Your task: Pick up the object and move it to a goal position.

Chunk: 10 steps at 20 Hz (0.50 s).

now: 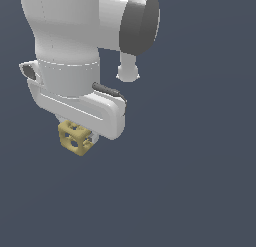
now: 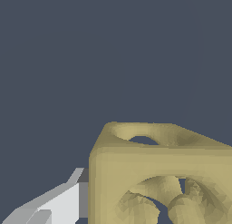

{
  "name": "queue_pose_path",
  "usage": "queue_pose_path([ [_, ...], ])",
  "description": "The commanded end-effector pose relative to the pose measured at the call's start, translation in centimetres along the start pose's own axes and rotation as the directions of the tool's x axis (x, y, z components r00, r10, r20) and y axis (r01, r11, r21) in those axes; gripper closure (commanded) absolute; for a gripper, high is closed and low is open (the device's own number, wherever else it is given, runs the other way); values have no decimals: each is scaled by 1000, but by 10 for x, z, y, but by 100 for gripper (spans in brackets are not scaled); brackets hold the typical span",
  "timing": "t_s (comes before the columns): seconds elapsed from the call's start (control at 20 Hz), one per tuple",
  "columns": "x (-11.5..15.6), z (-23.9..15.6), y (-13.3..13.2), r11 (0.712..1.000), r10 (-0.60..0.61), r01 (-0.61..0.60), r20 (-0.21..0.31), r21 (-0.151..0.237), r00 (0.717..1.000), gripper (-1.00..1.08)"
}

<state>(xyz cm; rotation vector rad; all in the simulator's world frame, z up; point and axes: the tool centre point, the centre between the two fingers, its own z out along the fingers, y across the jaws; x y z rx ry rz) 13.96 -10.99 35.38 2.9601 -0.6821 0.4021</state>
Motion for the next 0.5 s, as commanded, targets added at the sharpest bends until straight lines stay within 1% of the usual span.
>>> queue_pose_path([
  [0.0, 8, -19, 3, 999, 33, -33, -16, -7, 999, 108],
  [0.2, 15, -38, 7, 998, 63, -63, -32, -13, 998, 108],
  [0.45, 18, -44, 7, 997, 72, -72, -38, -16, 997, 108],
])
